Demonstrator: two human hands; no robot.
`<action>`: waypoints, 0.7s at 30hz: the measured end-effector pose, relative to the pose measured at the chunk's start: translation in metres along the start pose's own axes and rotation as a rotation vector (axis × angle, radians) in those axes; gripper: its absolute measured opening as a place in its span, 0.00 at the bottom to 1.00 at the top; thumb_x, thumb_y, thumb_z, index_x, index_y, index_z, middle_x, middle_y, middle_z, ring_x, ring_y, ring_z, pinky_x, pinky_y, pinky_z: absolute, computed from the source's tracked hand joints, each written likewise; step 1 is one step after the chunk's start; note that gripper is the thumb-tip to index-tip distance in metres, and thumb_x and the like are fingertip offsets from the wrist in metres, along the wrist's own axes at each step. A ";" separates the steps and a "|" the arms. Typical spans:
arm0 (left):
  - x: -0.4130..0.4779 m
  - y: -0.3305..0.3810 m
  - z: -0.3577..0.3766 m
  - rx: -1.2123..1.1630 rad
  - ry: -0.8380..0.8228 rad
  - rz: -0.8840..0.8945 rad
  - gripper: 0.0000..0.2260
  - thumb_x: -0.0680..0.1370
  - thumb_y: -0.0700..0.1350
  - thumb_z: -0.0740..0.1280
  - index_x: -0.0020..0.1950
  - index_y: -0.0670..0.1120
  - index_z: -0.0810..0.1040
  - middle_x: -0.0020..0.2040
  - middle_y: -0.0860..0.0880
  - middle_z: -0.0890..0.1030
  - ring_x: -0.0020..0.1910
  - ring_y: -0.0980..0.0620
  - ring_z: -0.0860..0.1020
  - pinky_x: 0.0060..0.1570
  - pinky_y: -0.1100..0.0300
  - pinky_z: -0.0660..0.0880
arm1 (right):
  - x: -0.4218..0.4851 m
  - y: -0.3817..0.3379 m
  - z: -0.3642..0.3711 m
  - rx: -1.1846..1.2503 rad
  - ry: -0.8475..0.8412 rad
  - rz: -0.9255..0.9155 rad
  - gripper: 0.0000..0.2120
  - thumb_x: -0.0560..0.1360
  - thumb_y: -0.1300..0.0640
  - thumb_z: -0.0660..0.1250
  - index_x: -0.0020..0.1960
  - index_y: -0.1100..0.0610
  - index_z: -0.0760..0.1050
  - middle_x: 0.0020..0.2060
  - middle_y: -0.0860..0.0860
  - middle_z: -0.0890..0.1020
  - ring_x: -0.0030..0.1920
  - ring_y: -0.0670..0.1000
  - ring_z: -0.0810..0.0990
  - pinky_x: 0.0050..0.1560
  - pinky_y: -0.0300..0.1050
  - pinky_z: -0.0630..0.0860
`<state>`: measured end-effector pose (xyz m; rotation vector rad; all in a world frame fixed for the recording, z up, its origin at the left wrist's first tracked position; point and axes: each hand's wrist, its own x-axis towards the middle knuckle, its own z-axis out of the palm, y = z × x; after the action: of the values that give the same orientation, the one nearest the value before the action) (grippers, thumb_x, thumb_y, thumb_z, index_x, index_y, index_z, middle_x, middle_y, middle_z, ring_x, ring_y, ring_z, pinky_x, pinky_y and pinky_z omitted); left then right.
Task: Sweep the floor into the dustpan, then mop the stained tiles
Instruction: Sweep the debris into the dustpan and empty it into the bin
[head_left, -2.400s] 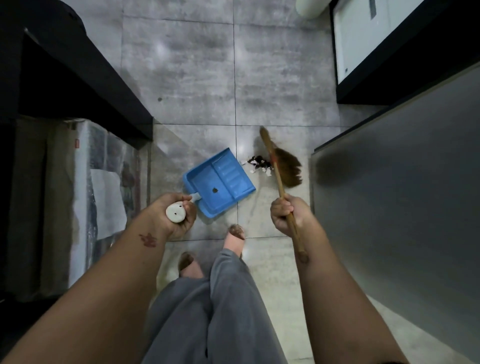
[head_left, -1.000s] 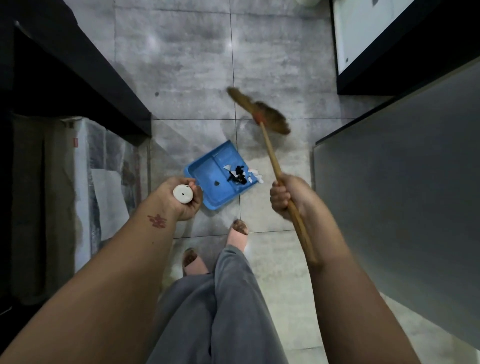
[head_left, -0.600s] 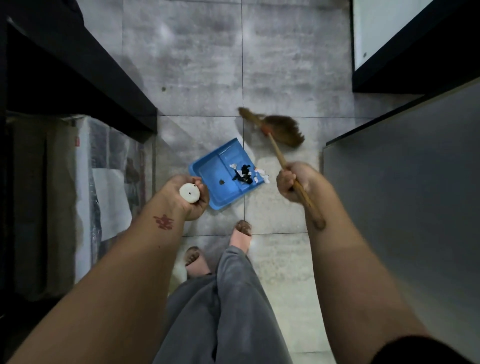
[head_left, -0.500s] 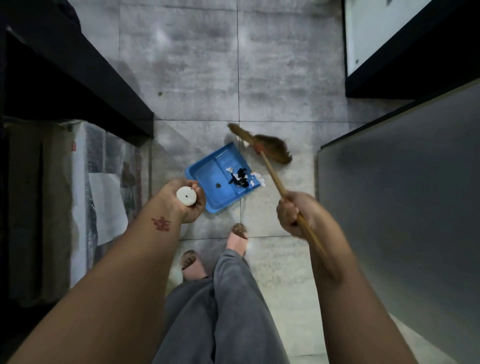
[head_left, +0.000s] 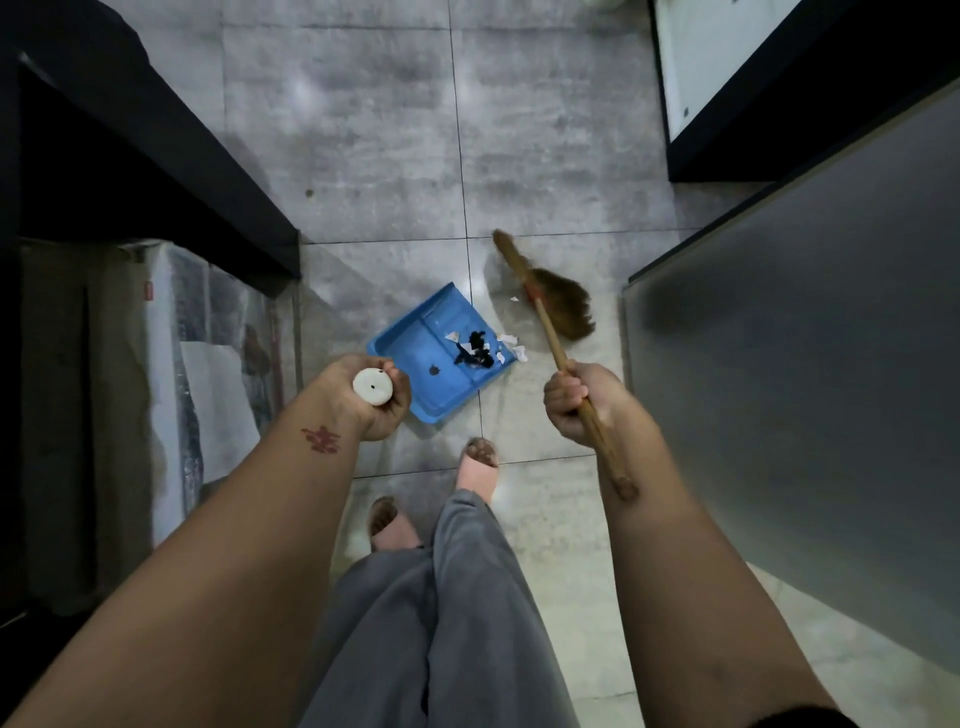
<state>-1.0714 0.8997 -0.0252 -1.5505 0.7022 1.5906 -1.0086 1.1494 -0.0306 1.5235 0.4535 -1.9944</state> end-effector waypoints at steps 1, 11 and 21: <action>0.001 -0.001 -0.001 -0.002 -0.001 0.003 0.04 0.78 0.40 0.62 0.45 0.41 0.70 0.22 0.47 0.70 0.15 0.52 0.70 0.15 0.66 0.69 | 0.004 0.007 0.001 0.023 -0.037 0.030 0.22 0.84 0.45 0.50 0.33 0.52 0.59 0.16 0.46 0.62 0.13 0.43 0.60 0.11 0.33 0.57; 0.001 -0.003 -0.002 0.012 0.001 0.036 0.09 0.77 0.38 0.61 0.36 0.42 0.70 0.22 0.48 0.70 0.16 0.54 0.70 0.16 0.66 0.69 | -0.047 0.116 0.005 -0.035 -0.118 0.110 0.20 0.83 0.47 0.52 0.36 0.55 0.66 0.19 0.46 0.62 0.14 0.42 0.60 0.11 0.33 0.56; -0.010 -0.001 -0.026 0.138 -0.022 0.008 0.03 0.78 0.40 0.61 0.45 0.41 0.70 0.20 0.48 0.69 0.14 0.53 0.69 0.16 0.67 0.70 | -0.062 0.080 0.000 0.076 -0.100 -0.070 0.21 0.84 0.48 0.52 0.35 0.55 0.64 0.18 0.45 0.61 0.13 0.42 0.59 0.12 0.31 0.54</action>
<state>-1.0571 0.8771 -0.0174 -1.4296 0.7901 1.5292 -0.9476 1.1027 0.0353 1.4631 0.3998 -2.1532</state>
